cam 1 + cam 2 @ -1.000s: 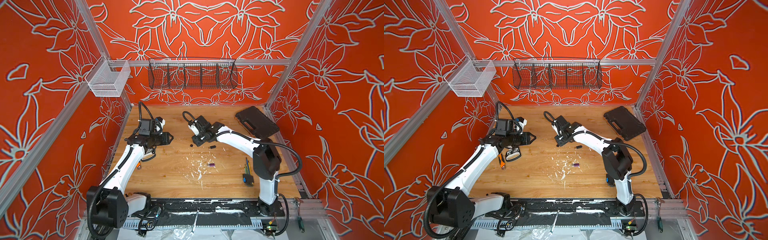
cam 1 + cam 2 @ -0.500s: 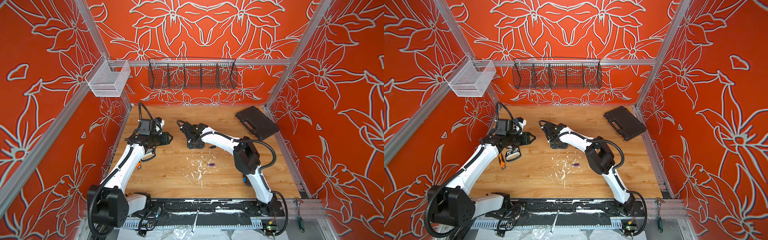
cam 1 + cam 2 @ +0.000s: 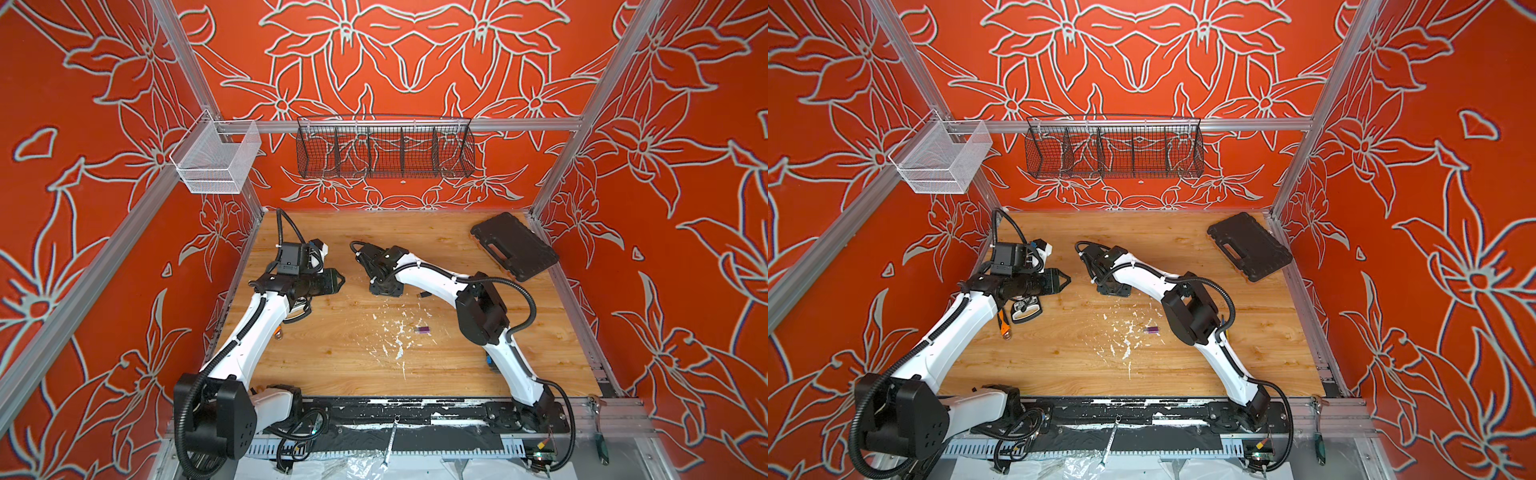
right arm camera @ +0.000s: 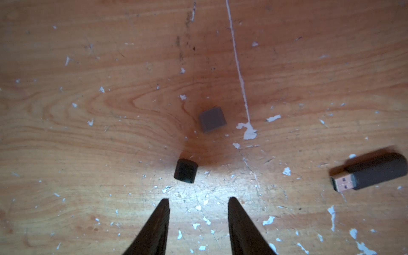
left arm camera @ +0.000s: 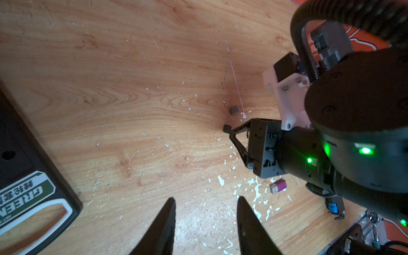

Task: Close the usb drive cover
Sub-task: Adjust the cover at the center of the board.

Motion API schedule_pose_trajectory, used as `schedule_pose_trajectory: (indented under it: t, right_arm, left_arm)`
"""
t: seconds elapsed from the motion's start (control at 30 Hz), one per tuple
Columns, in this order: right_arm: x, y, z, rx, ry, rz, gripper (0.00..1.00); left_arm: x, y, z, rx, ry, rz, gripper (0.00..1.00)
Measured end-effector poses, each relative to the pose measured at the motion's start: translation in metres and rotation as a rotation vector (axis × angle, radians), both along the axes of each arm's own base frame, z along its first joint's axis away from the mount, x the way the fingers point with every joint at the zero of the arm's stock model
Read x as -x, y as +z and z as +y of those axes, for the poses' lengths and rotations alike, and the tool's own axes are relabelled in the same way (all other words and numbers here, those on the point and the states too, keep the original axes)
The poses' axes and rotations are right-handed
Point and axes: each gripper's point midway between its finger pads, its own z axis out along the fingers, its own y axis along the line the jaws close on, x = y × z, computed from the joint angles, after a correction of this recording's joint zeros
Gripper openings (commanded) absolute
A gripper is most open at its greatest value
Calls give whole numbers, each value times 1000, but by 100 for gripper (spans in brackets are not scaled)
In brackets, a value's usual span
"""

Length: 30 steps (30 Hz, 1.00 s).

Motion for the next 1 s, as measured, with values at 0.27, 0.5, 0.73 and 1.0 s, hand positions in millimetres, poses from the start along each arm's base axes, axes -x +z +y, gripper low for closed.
schedule_pose_trajectory:
  t: [0.27, 0.5, 0.73, 1.0]
  right_arm:
    - [-9, -14, 6, 6, -12, 6, 39]
    - [-9, -21, 4, 28, -9, 18, 33]
    - [-11, -23, 3, 43, 3, 14, 27]
    - [-12, -23, 3, 68, 70, 6, 22]
  left_arm:
    - [-1, 0, 3, 3, 7, -1, 44]
    - [-1, 1, 3, 12, 6, -3, 44]
    - [-2, 1, 4, 15, 8, -4, 44]
    - [1, -5, 3, 21, 4, 7, 44]
